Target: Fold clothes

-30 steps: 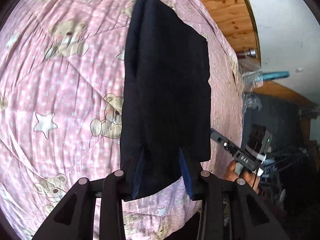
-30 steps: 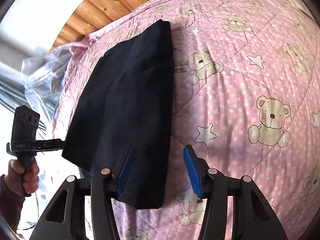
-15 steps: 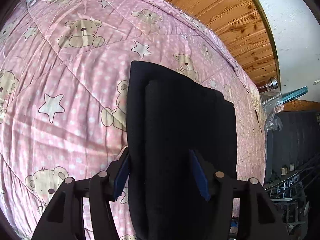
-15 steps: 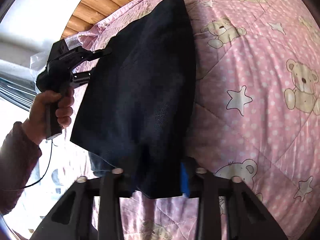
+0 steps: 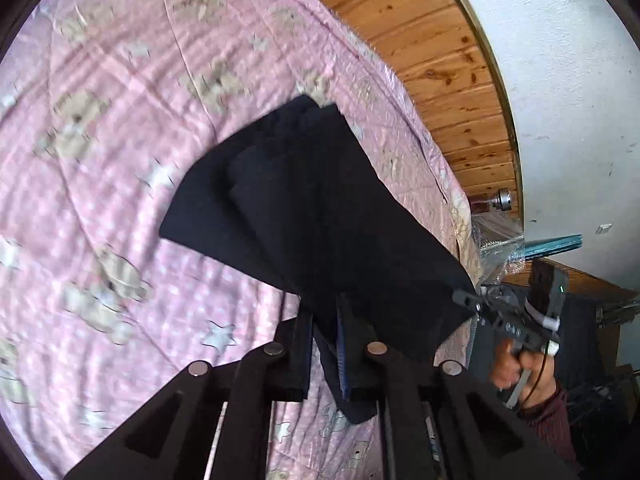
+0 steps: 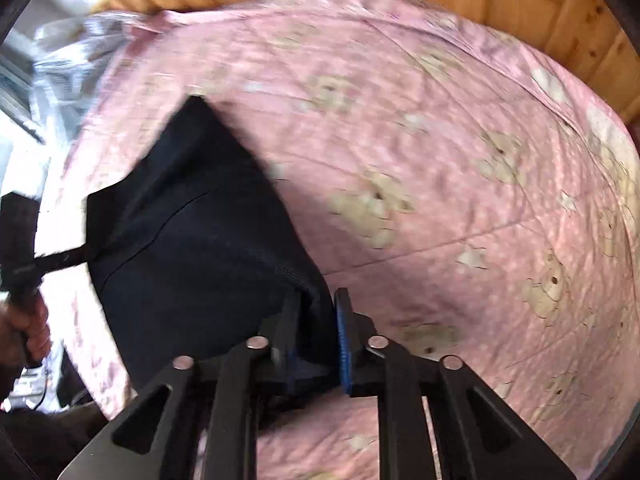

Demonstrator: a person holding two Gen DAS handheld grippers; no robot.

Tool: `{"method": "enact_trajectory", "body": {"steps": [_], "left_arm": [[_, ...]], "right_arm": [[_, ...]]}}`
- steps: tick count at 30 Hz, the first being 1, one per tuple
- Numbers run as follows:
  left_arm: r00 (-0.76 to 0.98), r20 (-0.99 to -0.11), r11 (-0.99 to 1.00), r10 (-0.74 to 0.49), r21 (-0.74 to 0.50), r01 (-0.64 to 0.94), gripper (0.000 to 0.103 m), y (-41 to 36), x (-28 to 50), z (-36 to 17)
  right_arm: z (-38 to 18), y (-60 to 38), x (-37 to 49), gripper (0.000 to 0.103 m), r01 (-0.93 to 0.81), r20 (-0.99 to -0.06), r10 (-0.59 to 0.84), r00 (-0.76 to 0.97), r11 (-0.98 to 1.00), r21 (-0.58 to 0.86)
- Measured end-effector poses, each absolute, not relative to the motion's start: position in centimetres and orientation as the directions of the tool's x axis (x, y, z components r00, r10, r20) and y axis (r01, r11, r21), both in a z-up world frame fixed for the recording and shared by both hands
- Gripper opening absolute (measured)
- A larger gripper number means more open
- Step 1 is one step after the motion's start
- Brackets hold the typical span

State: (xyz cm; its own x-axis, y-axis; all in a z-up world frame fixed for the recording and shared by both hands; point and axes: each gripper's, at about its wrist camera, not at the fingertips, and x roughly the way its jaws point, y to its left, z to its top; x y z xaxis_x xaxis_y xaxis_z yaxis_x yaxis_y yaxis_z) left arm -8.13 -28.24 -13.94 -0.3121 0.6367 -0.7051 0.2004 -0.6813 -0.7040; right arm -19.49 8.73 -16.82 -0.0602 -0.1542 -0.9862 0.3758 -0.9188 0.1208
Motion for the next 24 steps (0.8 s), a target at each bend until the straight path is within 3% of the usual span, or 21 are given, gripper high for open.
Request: {"method": "enact_trajectory", "body": {"steps": [2, 3, 7, 10, 13, 15, 17, 19, 20, 24], "left_arm": [[-0.290, -0.760, -0.733, 0.582, -0.644, 0.218, 0.019, -27.4, -7.6, -16.2], [-0.283, -0.755, -0.723, 0.592, -0.652, 0.229, 0.019, -27.7, -7.3, -16.7], [-0.340, -0.653, -0.655, 0.677, -0.745, 0.126, 0.028, -30.6, -5.8, -14.4], [-0.351, -0.613, -0.627, 0.708, -0.774, 0.089, 0.036, -32.6, -7.2, -14.5], [-0.322, -0.633, -0.646, 0.704, -0.759, 0.080, 0.036, -33.4, -10.3, -16.7], [-0.298, -0.694, -0.705, 0.655, -0.703, 0.089, 0.036, -34.1, -12.1, -17.9], [-0.311, -0.699, -0.713, 0.644, -0.696, 0.089, 0.036, -35.2, -12.8, -17.5], [-0.323, -0.676, -0.691, 0.663, -0.718, 0.085, 0.036, -36.1, -12.3, -16.1], [-0.324, -0.652, -0.671, 0.686, -0.739, 0.067, 0.036, -36.4, -11.7, -15.4], [-0.293, -0.645, -0.653, 0.706, -0.753, 0.086, 0.050, -36.7, -9.1, -16.1]], "right_arm": [[-17.6, 9.7, -19.7, 0.024, 0.272, -0.987, 0.055, -0.152, -0.958, -0.095], [-16.2, 9.8, -18.8, 0.024, 0.228, -0.973, 0.062, -0.223, -0.967, -0.114], [-10.7, 7.0, -10.8, 0.024, 0.155, -0.895, -0.221, -0.388, -0.973, 0.173], [-13.7, 2.1, -6.2, 0.024, 0.161, -0.883, -0.355, -0.306, -0.934, 0.320], [-18.2, 1.0, -3.0, 0.026, 0.064, -0.926, -0.289, -0.243, -0.957, 0.282], [-18.2, 3.0, -1.0, 0.030, -0.051, -0.914, -0.285, -0.288, -0.949, 0.312], [-16.3, 4.9, 1.0, 0.032, -0.134, -0.888, -0.286, -0.361, -0.926, 0.353], [-14.7, 6.1, 3.2, 0.047, -0.168, -0.867, -0.272, -0.418, -0.914, 0.368], [-14.8, 6.7, 4.2, 0.048, -0.194, -0.866, -0.273, -0.418, -0.905, 0.378], [-18.6, 7.6, 5.4, 0.048, -0.305, -0.877, -0.310, -0.366, -0.851, 0.428]]}}
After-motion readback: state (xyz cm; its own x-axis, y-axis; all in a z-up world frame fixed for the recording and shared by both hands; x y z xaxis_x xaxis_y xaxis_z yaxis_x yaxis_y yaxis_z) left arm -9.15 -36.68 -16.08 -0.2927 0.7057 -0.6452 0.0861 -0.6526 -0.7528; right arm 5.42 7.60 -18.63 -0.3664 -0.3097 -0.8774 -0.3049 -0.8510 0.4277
